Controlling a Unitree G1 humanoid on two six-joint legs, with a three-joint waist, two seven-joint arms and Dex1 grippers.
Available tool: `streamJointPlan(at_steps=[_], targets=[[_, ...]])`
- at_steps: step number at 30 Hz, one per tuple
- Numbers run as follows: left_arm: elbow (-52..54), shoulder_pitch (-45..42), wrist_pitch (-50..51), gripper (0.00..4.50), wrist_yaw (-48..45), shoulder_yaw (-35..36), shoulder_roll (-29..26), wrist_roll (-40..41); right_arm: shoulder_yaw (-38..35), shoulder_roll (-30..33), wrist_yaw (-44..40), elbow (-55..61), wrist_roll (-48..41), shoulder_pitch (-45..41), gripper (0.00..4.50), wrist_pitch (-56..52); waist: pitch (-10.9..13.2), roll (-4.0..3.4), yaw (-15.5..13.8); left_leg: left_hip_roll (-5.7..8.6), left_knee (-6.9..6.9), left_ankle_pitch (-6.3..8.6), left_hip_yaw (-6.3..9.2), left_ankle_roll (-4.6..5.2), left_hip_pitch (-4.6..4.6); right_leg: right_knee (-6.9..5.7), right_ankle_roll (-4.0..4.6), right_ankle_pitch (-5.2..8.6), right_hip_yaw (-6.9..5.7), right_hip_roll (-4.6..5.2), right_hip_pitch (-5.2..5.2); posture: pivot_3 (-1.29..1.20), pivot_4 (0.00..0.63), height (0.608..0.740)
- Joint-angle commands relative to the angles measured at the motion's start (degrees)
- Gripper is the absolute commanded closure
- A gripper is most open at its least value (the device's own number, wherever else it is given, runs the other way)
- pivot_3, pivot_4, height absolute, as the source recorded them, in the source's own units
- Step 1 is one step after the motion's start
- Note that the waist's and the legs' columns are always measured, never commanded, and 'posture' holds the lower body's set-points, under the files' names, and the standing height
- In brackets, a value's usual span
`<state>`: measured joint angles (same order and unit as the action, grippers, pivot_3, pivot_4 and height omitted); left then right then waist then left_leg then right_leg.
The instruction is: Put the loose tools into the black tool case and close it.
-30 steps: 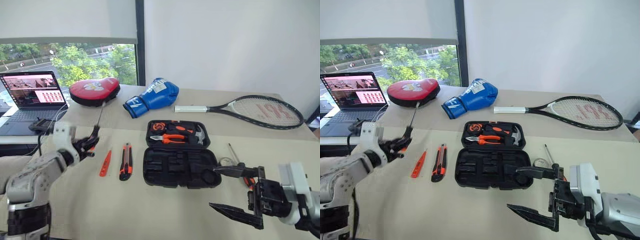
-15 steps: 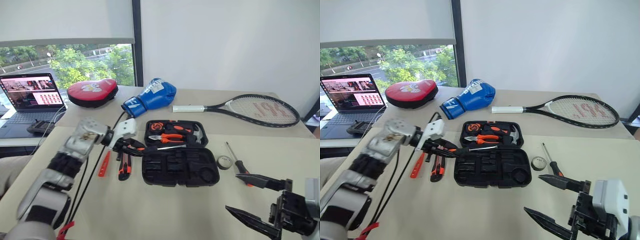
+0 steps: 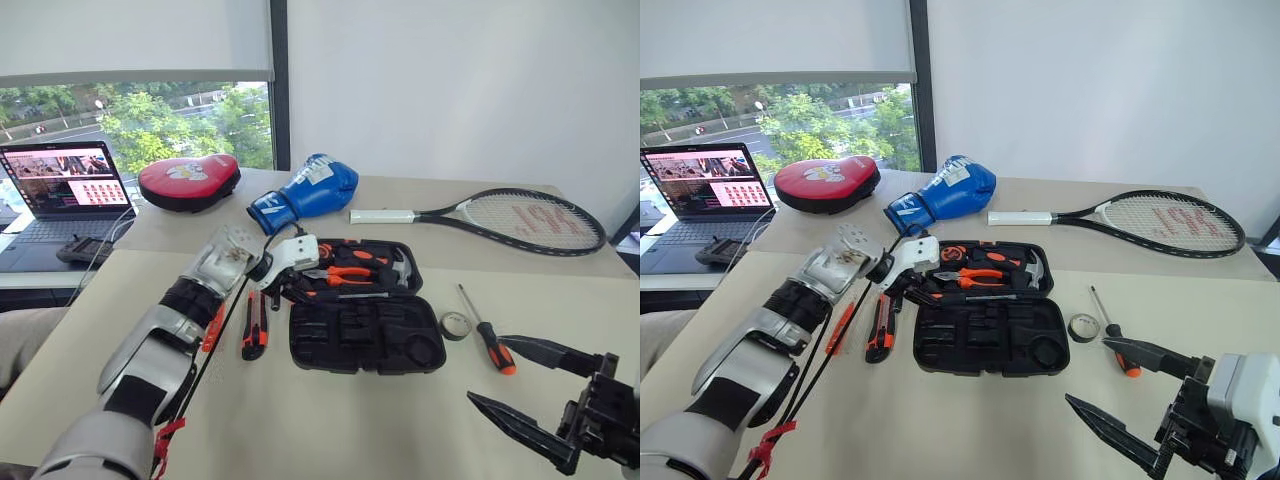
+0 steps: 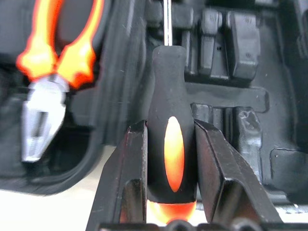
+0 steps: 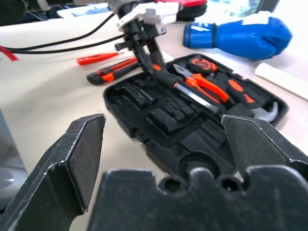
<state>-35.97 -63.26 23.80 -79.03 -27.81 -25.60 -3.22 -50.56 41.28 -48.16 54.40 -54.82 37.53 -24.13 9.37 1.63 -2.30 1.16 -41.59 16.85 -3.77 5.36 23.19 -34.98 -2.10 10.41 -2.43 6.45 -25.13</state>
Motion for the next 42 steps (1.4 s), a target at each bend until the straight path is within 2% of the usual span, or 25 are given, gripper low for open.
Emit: streamJointPlan(at_steps=[1,15,17,18,21,23,25,26,27,28,30,34,38,42], targets=[[-3.19,-2.78,-4.18,3.62,0.85,-0.18,1.42,-2.3,-2.24,0.7,1.51,1.93,-1.64,0.7,0.0,0.21,0.0,0.0,0.0,0.0,-0.02,0.01,0.0,0.01,0.01,0.0,0.0,0.0,0.0,0.01,0.0,0.0,0.15,0.74],[-13.49,-6.6,-11.73,3.62,2.32,0.24,5.52,-6.73,-3.62,0.3,4.05,5.6,-3.11,5.05,0.0,1.6,0.0,0.0,-0.11,0.02,-0.12,0.07,0.01,0.11,0.06,0.0,-0.08,-0.06,0.01,0.08,0.02,0.0,0.15,0.74],[-13.18,-6.84,-12.06,2.61,1.94,1.38,5.15,-6.06,-3.45,0.41,4.16,5.6,-3.15,5.37,0.0,1.95,0.0,0.0,-0.12,0.01,-0.14,0.07,0.01,0.11,0.06,0.0,-0.1,-0.08,0.01,0.08,0.02,0.0,0.15,0.74],[-12.24,-6.9,-11.69,2.5,1.62,2.79,4.75,-4.84,-3.39,0.43,4.18,5.6,-3.16,5.59,0.0,2.19,0.0,0.0,-0.14,0.01,-0.14,0.07,0.01,0.11,0.05,0.0,-0.1,-0.09,0.01,0.09,0.02,0.0,0.15,0.74],[-5.6,-5.96,-5.95,1.42,-1.41,7.86,2.6,0.49,-3.42,0.21,4.08,5.6,-3.06,6.5,0.0,3.0,0.01,0.01,-0.04,0.0,-0.15,0.07,0.02,0.11,0.1,0.0,-0.1,-0.09,0.01,0.08,-0.02,0.0,0.15,0.74],[0.92,-4.16,-0.21,1.42,-3.86,10.85,0.85,4.43,-3.43,0.04,4.1,5.6,-2.91,6.91,0.0,3.34,0.01,0.0,0.07,-0.02,-0.15,0.07,0.02,0.11,0.13,-0.01,-0.11,-0.09,0.02,0.09,-0.07,0.0,0.15,0.74],[6.29,-2.19,7.46,1.42,-2.21,14.26,0.69,8.06,-3.12,-0.06,4.32,5.6,-2.64,6.9,0.0,3.43,-0.01,-0.03,0.18,-0.05,-0.15,0.07,0.02,0.1,0.09,-0.02,-0.11,-0.09,0.04,0.09,-0.06,0.0,0.15,0.74],[9.18,-0.7,12.8,1.97,0.79,16.77,1.38,10.01,-2.7,0.08,4.71,5.6,-2.54,6.59,0.0,3.4,-0.02,-0.05,0.17,-0.05,-0.15,0.07,0.03,0.09,0.08,-0.03,-0.11,-0.08,0.05,0.09,-0.04,0.0,0.15,0.74],[11.71,1.01,15.88,2.1,3.72,18.51,2.15,11.07,-2.36,0.24,5.12,5.6,-2.56,6.21,0.0,3.32,-0.05,-0.1,0.15,-0.05,-0.15,0.07,0.04,0.09,0.07,-0.02,-0.12,-0.08,0.05,0.1,-0.03,0.0,0.15,0.74],[14.16,3.15,16.7,2.49,7.1,19.89,3.33,11.54,-2.02,0.47,5.54,5.6,-2.61,5.86,0.0,3.29,-0.06,-0.11,0.1,-0.04,-0.15,0.07,0.04,0.1,0.04,-0.01,-0.13,-0.07,0.06,0.11,0.01,0.0,0.15,0.74],[17.12,6.59,17.83,3.22,14.58,22.51,6.87,12.18,-1.44,0.78,6.22,5.6,-2.65,5.13,0.0,3.05,-0.06,-0.12,0.0,-0.02,-0.15,0.07,0.09,0.1,-0.02,-0.01,-0.16,-0.06,0.07,0.16,0.09,0.0,0.15,0.74],[20.28,14.61,13.96,4.46,33.03,27.11,16.26,10.88,-0.04,1.56,7.43,5.6,-2.42,4.12,0.0,2.9,-0.05,-0.09,-0.39,0.03,-0.17,0.07,0.16,0.1,-0.02,-0.01,-0.2,-0.1,0.1,0.21,0.15,0.0,0.15,0.74],[23.14,20.46,11.71,4.46,42.37,25.44,20.79,8.54,1.14,2.18,8.85,5.6,-2.04,3.56,0.0,3.44,-0.04,-0.09,-0.2,0.02,-0.18,0.05,0.17,0.06,0.02,-0.01,-0.19,-0.14,0.12,0.2,0.09,0.0,0.15,0.74],[22.41,24.88,13.26,4.46,47.81,21.69,21.09,5.37,1.77,2.44,10.26,5.6,-1.45,3.57,0.0,3.21,-0.09,-0.17,-0.12,0.01,-0.13,0.02,0.16,-0.03,-0.06,-0.01,-0.16,-0.15,0.16,0.2,0.12,0.0,0.15,0.74]])
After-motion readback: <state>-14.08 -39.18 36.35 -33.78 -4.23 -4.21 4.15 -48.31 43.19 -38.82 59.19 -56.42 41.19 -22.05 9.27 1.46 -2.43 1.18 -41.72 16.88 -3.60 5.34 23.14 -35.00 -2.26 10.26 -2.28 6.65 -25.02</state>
